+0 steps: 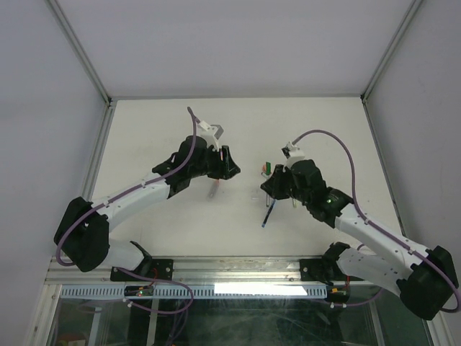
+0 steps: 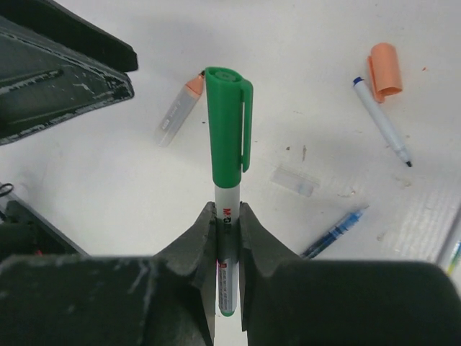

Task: Insert the pens into the pen caps
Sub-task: Place the pen at the center of the board.

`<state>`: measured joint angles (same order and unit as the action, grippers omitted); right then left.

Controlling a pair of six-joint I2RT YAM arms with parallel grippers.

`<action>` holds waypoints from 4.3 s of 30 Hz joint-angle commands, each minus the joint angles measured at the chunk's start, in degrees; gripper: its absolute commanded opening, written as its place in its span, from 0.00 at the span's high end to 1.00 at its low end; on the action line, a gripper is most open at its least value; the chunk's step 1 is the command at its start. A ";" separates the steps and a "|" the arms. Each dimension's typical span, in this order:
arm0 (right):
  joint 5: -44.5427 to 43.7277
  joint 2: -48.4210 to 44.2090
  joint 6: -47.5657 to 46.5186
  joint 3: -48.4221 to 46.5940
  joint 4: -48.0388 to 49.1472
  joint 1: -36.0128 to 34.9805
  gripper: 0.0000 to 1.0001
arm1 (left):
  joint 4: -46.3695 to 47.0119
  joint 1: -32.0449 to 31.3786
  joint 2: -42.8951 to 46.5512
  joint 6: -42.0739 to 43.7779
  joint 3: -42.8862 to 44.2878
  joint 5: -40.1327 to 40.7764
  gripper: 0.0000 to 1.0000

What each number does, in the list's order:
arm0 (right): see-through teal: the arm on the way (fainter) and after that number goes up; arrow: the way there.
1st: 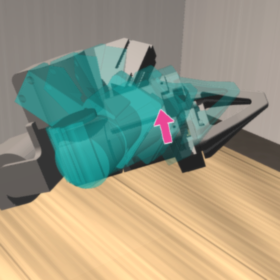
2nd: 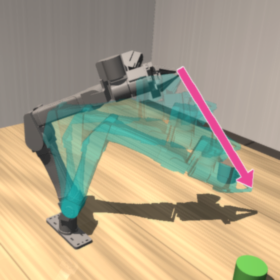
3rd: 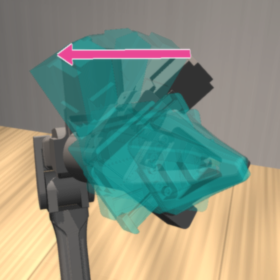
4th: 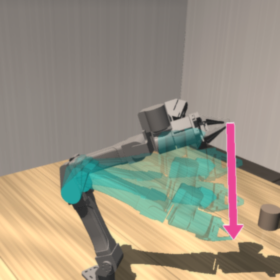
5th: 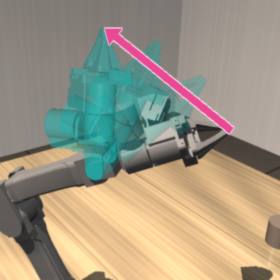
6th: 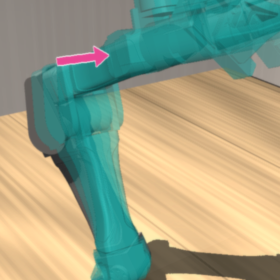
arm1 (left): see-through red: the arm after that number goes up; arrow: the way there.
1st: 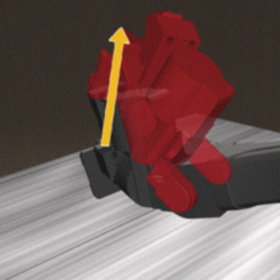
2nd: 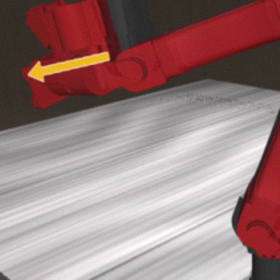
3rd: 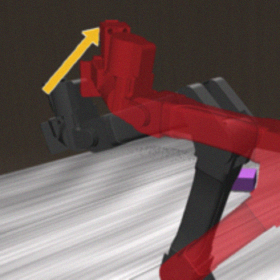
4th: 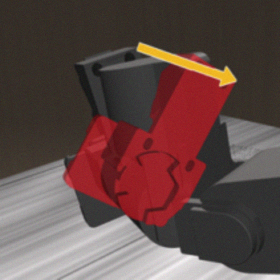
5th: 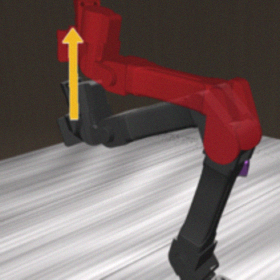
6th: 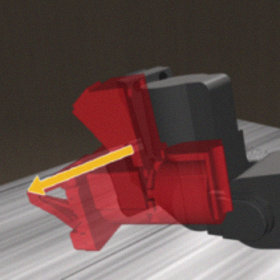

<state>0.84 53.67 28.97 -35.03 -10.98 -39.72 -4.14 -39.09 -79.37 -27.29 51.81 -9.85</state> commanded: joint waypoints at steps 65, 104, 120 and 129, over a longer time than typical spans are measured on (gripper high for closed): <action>-6.99 29.20 -9.25 -23.10 -24.77 13.21 0.76 | -9.39 3.52 3.32 11.70 8.47 9.81 0.42; -21.66 32.12 24.20 -15.03 -23.99 -9.56 0.73 | -10.88 3.50 0.81 11.33 9.56 8.68 0.43; -19.14 29.52 19.63 -16.12 -18.64 -9.58 0.73 | -11.21 3.50 0.16 11.73 9.82 7.36 0.43; -22.15 21.04 23.10 -11.71 -17.57 -7.33 0.71 | -14.18 -2.74 -9.68 11.80 12.20 1.90 0.52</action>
<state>-18.61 80.77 49.54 -48.29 -31.24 -48.82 -16.36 -37.17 -85.76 -16.60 61.49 -6.37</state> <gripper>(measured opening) 0.282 0.496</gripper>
